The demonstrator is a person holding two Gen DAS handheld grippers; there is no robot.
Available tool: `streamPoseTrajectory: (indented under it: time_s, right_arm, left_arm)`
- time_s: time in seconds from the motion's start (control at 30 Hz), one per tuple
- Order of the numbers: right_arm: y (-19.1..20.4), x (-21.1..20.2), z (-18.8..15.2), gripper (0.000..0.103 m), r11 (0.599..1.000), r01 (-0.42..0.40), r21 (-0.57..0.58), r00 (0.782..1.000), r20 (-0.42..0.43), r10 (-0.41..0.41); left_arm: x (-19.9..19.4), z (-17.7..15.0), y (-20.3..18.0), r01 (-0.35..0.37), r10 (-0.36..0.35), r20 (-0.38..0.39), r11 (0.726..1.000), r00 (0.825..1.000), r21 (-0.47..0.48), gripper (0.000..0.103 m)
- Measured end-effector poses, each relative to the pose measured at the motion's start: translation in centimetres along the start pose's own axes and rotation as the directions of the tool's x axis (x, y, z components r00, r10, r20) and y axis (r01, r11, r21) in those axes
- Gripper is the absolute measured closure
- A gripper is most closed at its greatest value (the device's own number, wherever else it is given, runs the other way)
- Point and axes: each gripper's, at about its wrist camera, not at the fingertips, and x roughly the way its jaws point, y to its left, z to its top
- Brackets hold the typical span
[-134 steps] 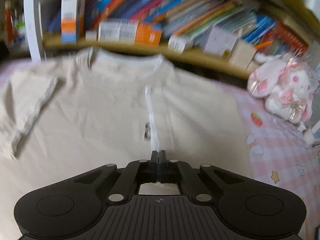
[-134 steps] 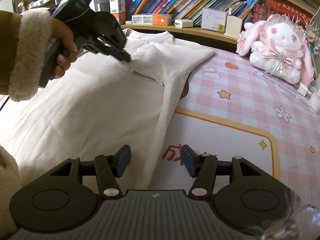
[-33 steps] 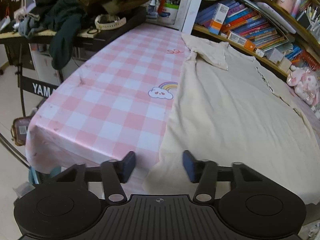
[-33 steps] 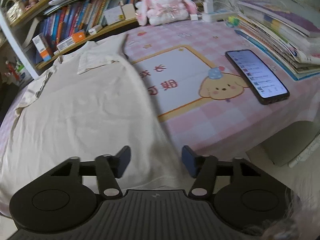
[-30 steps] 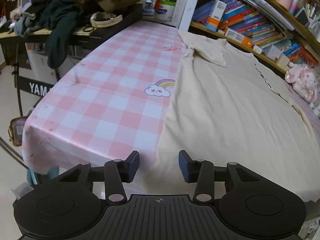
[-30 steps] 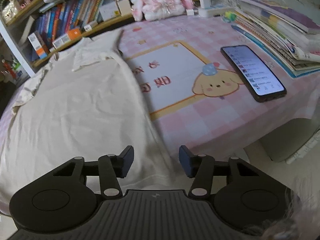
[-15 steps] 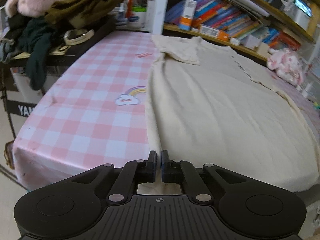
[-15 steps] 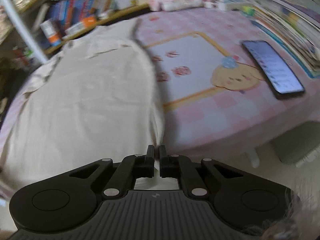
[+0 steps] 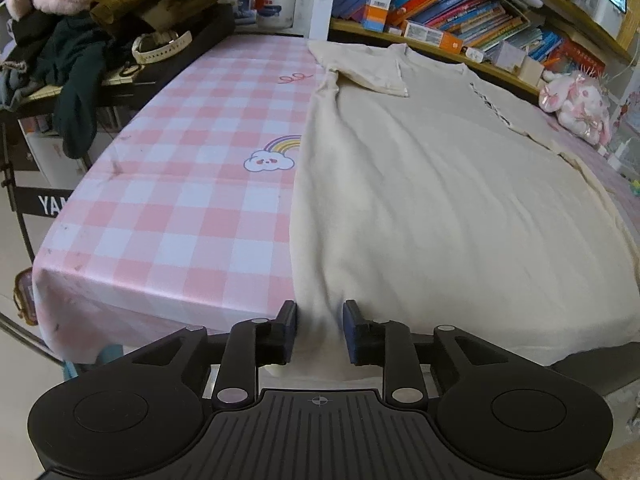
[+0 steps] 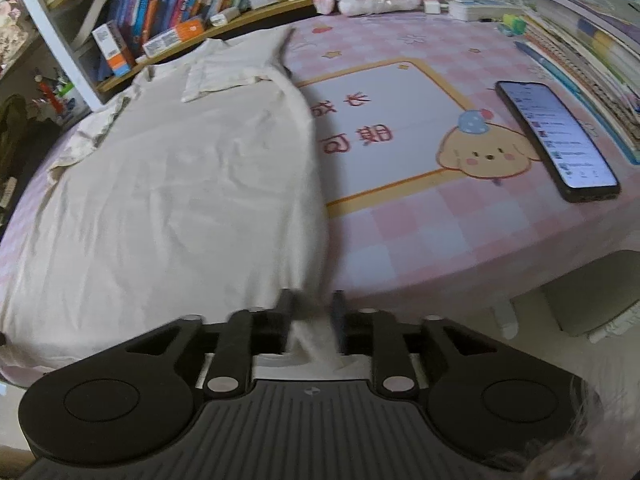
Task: Fold clothes
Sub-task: 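Lift the gripped shirt edges upward with both grippers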
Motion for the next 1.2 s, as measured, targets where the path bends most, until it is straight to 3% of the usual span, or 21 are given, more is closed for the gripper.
streamPoseTrajectory:
  time_s: [0.37,0.4,0.43,0.47,0.5,0.63,0.77,1.0,1.13,1.2]
  right_arm:
    - [0.0,1.1,-0.6,0.076,0.998,-0.057,0.016,0.996,-0.061,0.058]
    - [0.0,1.2,-0.6,0.076,0.998,-0.06,0.016,0.996,-0.064,0.061]
    - [0.0,1.3,-0.5,0.079,0.998,-0.063,0.014,0.996,-0.067,0.064]
    - [0.0,1.3,-0.5,0.086,0.998,-0.069,0.01,0.995,-0.071,0.069]
    - [-0.1,1.3,-0.5,0.09,0.997,-0.072,0.007,0.995,-0.073,0.072]
    - [-0.3,0.6,-0.3,0.091,0.999,-0.047,0.009,0.998,-0.049,0.048]
    - [-0.6,0.4,-0.1,0.091,1.0,-0.028,0.015,0.999,-0.037,0.028]
    - [-0.6,0.8,-0.1,0.09,0.999,-0.039,0.009,0.998,-0.05,0.04]
    - [-0.7,1.0,0.1,0.088,0.999,-0.048,0.007,0.997,-0.056,0.049]
    - [-0.8,1.0,0.1,0.088,0.998,-0.056,0.009,0.997,-0.058,0.057]
  left_arm:
    - [0.1,0.1,0.4,0.028,-0.028,-0.012,0.999,1.0,-0.036,0.077]
    - [0.1,0.1,0.4,0.032,-0.033,-0.015,0.999,0.999,-0.036,0.081]
    - [0.0,0.1,0.3,0.041,-0.041,-0.015,0.999,0.999,-0.034,0.096]
    - [-0.1,0.1,0.3,0.046,-0.046,-0.012,0.999,0.999,-0.029,0.097]
    - [-0.3,0.0,0.1,0.047,-0.047,-0.005,0.999,0.999,-0.024,0.098]
    - [-1.0,0.0,-0.4,0.056,-0.056,0.016,0.998,0.998,-0.014,0.098]
    - [-0.4,0.0,-0.3,0.049,-0.049,-0.017,0.999,0.999,-0.011,0.096]
    - [0.2,0.2,0.4,0.088,-0.088,-0.041,0.996,0.995,-0.009,0.083]
    - [0.2,0.0,1.1,0.12,-0.122,-0.029,0.991,0.992,-0.05,0.084]
    - [0.1,0.0,1.3,0.124,-0.126,-0.027,0.99,0.992,-0.065,0.091]
